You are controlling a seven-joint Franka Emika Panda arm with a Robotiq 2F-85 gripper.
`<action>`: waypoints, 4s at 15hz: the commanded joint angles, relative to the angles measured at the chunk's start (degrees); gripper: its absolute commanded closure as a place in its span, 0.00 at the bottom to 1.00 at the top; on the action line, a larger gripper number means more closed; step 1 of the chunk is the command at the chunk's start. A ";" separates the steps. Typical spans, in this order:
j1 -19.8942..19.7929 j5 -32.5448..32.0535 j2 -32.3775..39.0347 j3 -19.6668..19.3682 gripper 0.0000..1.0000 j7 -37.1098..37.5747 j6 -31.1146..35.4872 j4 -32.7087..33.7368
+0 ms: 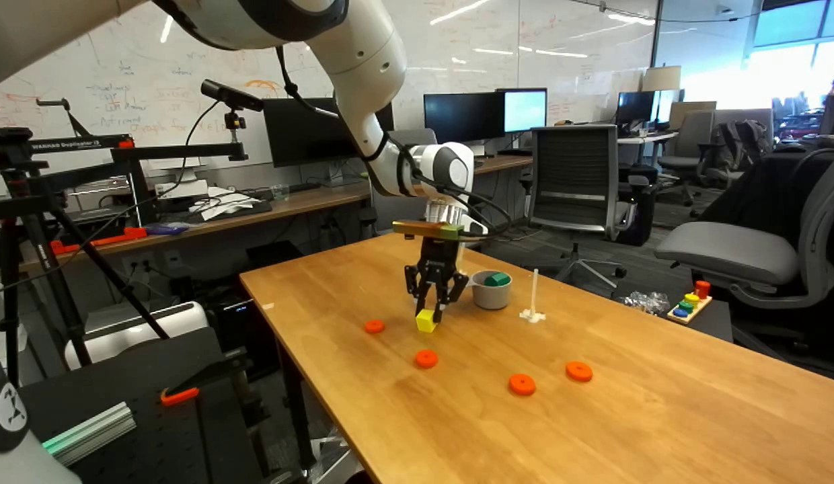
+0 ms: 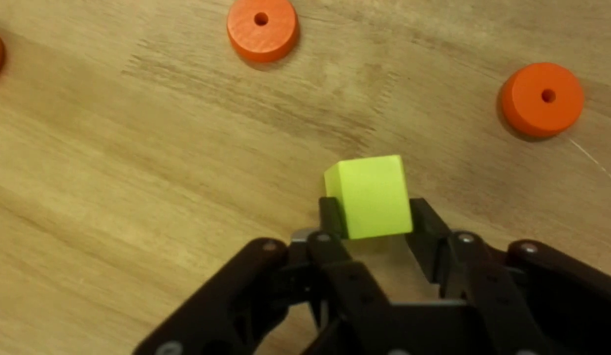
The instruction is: Put the blocks in the cup
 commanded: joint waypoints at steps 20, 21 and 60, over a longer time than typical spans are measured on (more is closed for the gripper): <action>0.09 1.28 -17.33 -1.02 0.88 4.36 -1.77 -6.23; -0.01 1.19 -16.67 -1.27 0.88 4.41 -2.26 -4.79; 3.36 2.76 15.25 -0.01 0.00 -3.36 -34.30 47.85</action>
